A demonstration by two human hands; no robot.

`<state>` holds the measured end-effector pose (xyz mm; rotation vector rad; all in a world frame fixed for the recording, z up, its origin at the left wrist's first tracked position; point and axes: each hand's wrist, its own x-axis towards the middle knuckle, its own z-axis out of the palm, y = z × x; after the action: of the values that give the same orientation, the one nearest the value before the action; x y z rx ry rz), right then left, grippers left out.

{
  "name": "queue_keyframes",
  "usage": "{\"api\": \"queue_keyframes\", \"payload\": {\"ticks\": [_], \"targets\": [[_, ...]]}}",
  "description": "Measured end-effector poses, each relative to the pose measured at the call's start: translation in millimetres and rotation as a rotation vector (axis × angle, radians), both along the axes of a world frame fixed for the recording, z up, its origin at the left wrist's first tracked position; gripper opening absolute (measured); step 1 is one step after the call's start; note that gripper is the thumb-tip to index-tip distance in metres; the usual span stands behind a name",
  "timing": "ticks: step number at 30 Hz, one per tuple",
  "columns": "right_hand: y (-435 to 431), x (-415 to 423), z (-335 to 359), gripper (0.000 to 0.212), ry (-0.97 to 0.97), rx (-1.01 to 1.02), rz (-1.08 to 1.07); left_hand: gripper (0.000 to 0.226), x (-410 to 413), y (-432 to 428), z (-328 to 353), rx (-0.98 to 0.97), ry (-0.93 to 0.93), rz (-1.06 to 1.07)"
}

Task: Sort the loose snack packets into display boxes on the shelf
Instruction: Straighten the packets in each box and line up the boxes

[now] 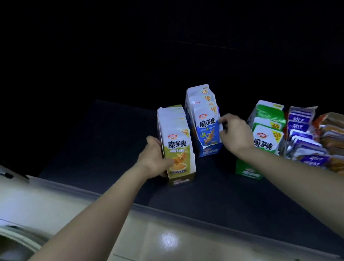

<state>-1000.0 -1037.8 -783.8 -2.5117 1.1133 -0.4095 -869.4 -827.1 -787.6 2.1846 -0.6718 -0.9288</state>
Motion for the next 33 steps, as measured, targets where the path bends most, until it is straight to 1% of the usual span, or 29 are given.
{"api": "queue_keyframes", "payload": {"ticks": [1,2,3,5,7,8,10,11,13,16,18,20,25,27,29,30,32,33], "targets": [[-1.1,-0.3,8.0,0.035,-0.057,-0.058,0.046,0.055,-1.5,-1.4,0.9,0.002,0.066,-0.025],[-0.9,1.0,17.5,0.031,-0.133,-0.113,0.12,0.056,-1.2,-2.2,3.4,0.007,0.093,-0.05],[1.1,3.7,28.3,0.026,-0.204,-0.141,0.225,0.058,0.9,-2.0,7.3,0.013,0.071,-0.07],[8.6,13.6,48.9,0.02,-0.257,-0.085,0.498,0.062,9.4,-1.1,20.4,0.018,-0.129,-0.056],[22.9,25.6,60.3,0.019,-0.157,-0.05,0.701,0.062,17.1,1.0,34.5,-0.034,-0.337,-0.005],[30.5,31.4,60.9,0.023,-0.07,-0.066,0.741,0.061,18.4,1.7,40.3,-0.071,-0.412,-0.007],[41.6,38.0,49.1,0.041,0.09,-0.085,0.715,0.059,15.4,1.5,46.1,-0.09,-0.531,-0.067],[45.9,36.8,40.1,0.049,0.112,-0.071,0.679,0.059,12.3,1.0,45.0,-0.081,-0.574,-0.099],[50.0,28.7,22.5,0.054,0.024,-0.05,0.639,0.061,4.5,-0.2,38.7,-0.066,-0.618,-0.125],[49.3,18.1,7.0,0.054,-0.13,-0.021,0.595,0.069,-9.1,0.7,25.5,-0.067,-0.62,-0.11],[48.3,13.1,5.6,0.055,-0.163,0.013,0.564,0.078,-16.2,3.7,17.5,-0.052,-0.628,-0.129],[48.1,10.2,5.6,0.051,-0.184,0.031,0.575,0.083,-18.5,7.5,12.5,-0.04,-0.677,-0.16],[47.3,-1.7,3.3,0.045,-0.246,0.042,0.6,0.065,-13.8,11.4,9.9,-0.157,-0.917,-0.158],[47.0,-4.7,2.7,0.036,-0.24,0.085,0.593,0.048,-11.7,11.7,8.7,-0.26,-0.999,-0.16],[45.0,-4.5,2.7,0.022,-0.253,0.103,0.584,0.031,-11.3,9.7,9.8,-0.36,-1.026,-0.15],[44.0,-3.6,3.1,0.023,-0.262,0.11,0.582,0.029,-11.0,7.9,10.2,-0.394,-1.018,-0.15],[42.4,-2.6,3.2,0.037,-0.265,0.13,0.61,0.026,-10.3,4.2,12.1,-0.441,-0.97,-0.155],[41.8,-2.5,2.2,0.04,-0.258,0.13,0.639,0.025,-9.7,3.2,11.6,-0.454,-0.949,-0.162]]}}
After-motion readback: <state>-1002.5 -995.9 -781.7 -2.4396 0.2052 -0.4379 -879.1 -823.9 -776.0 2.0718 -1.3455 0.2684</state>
